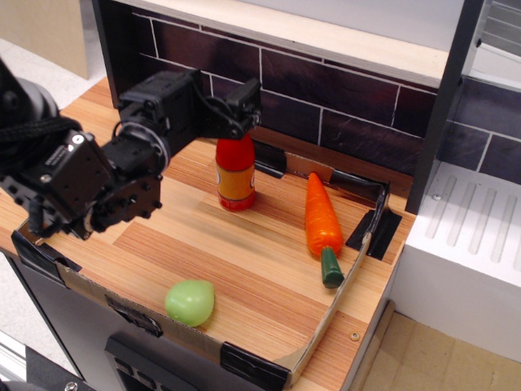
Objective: Upright hot sauce bottle
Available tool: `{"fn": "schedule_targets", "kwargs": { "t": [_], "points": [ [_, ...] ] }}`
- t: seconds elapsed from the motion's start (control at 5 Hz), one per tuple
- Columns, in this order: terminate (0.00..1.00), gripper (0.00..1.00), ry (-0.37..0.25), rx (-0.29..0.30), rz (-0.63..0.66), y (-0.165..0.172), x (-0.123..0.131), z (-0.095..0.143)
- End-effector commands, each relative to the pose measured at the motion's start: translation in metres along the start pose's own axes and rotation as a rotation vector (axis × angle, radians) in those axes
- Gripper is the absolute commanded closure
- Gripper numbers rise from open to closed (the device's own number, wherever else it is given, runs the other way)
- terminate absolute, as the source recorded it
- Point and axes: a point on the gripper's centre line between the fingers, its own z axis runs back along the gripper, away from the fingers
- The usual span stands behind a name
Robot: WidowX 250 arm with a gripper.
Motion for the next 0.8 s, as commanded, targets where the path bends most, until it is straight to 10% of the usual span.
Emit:
{"fn": "schedule_targets", "kwargs": {
  "t": [0.0,0.4,0.6],
  "points": [
    [0.00,0.00,0.057,0.046,0.009,-0.0045,0.0359,0.0125],
    [0.00,0.00,0.057,0.046,0.009,-0.0045,0.0359,0.0125],
    [1.00,0.00,0.057,0.046,0.009,-0.0045,0.0359,0.0125]
  ]
}}
